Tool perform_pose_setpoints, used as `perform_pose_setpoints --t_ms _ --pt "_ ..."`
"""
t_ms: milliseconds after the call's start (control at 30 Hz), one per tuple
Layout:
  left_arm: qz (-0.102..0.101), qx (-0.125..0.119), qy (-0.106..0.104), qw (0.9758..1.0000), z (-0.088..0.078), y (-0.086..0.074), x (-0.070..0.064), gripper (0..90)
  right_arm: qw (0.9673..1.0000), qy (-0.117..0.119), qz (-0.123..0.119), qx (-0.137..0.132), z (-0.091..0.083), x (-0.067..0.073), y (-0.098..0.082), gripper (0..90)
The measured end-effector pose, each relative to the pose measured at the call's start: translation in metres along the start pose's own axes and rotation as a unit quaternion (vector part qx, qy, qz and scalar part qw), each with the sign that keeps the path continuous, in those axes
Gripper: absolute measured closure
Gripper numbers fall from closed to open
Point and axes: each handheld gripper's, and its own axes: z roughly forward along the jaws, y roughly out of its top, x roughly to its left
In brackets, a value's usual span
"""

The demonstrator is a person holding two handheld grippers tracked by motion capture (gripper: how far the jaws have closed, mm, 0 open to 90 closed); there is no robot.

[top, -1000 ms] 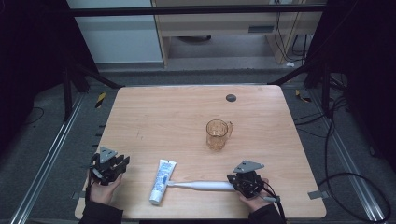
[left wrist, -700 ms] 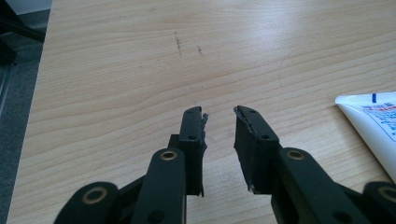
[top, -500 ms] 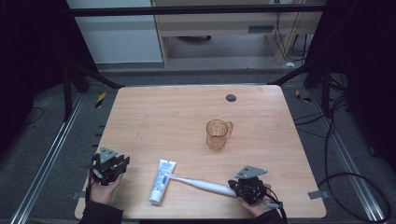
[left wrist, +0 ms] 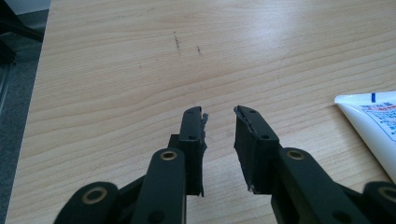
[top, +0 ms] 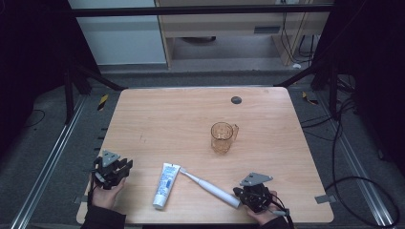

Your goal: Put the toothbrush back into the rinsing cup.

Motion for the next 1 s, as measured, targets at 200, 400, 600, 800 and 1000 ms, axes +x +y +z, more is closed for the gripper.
perform_pose_setpoints --t_ms 200,400,600,800,1000 --pt "0.000 0.002 0.000 1.0000 0.001 0.000 0.001 70.1 0.9997 -0.012 0.000 -0.022 -0.006 -0.008 0.012 86.1" --pt "0.000 0.006 0.001 1.0000 0.003 0.000 0.001 67.8 0.9990 -0.023 -0.002 -0.037 -0.013 -0.015 0.024 82.1" --pt "0.000 0.008 0.001 1.0000 0.003 -0.001 0.002 66.4 0.9984 -0.024 -0.002 -0.051 -0.020 -0.020 0.045 74.8" --pt "0.000 0.012 0.000 0.9999 0.005 -0.001 0.003 64.1 0.9991 -0.007 -0.020 -0.037 -0.021 -0.015 0.071 68.7" --pt "0.000 0.015 0.000 0.9999 0.007 -0.001 0.004 61.5 0.9989 0.007 -0.043 -0.018 -0.015 -0.002 0.093 67.0"
